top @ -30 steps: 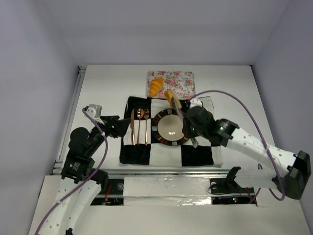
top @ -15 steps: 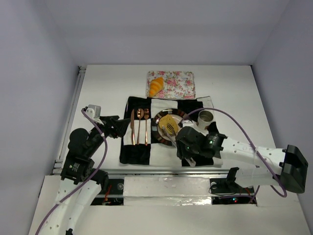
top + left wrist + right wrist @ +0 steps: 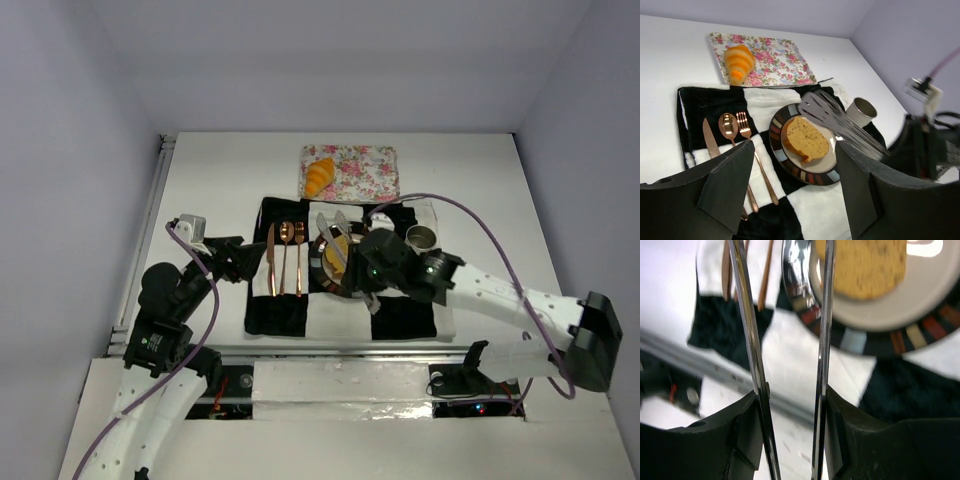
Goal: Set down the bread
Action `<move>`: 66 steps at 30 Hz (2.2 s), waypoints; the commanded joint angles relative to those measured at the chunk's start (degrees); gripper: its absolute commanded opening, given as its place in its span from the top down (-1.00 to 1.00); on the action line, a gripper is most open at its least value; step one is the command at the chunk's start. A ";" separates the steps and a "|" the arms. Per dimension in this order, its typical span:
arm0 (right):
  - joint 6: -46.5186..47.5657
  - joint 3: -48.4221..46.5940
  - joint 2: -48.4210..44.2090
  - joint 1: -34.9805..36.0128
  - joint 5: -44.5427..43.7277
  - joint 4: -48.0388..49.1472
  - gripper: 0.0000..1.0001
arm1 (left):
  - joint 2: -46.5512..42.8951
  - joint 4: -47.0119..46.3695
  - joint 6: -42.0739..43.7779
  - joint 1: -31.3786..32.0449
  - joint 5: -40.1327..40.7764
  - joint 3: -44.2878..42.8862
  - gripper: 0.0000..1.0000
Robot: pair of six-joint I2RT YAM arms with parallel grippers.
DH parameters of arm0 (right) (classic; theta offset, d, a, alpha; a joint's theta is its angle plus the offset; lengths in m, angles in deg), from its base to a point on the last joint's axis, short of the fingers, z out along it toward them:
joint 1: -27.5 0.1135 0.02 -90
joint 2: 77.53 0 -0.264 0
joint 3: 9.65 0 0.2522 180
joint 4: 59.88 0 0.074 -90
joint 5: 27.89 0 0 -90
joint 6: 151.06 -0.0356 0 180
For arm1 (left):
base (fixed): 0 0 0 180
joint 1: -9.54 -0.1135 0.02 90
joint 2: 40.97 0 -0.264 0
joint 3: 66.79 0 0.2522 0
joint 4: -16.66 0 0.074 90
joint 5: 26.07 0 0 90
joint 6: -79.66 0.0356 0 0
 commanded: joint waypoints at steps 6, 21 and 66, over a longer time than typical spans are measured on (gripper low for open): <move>5.42 -16.31 20.61 -13.97 4.41 14.05 0.01 | -1.23 -1.89 -0.19 0.21 -0.40 0.84 -0.26; 9.47 -40.76 47.34 -24.26 15.06 7.47 -0.13 | -2.47 -2.41 -0.01 0.74 -1.46 1.02 -0.26; 9.91 -43.85 51.66 -25.32 17.79 6.67 0.14 | -3.26 -2.24 -0.01 1.27 -1.28 0.93 -0.24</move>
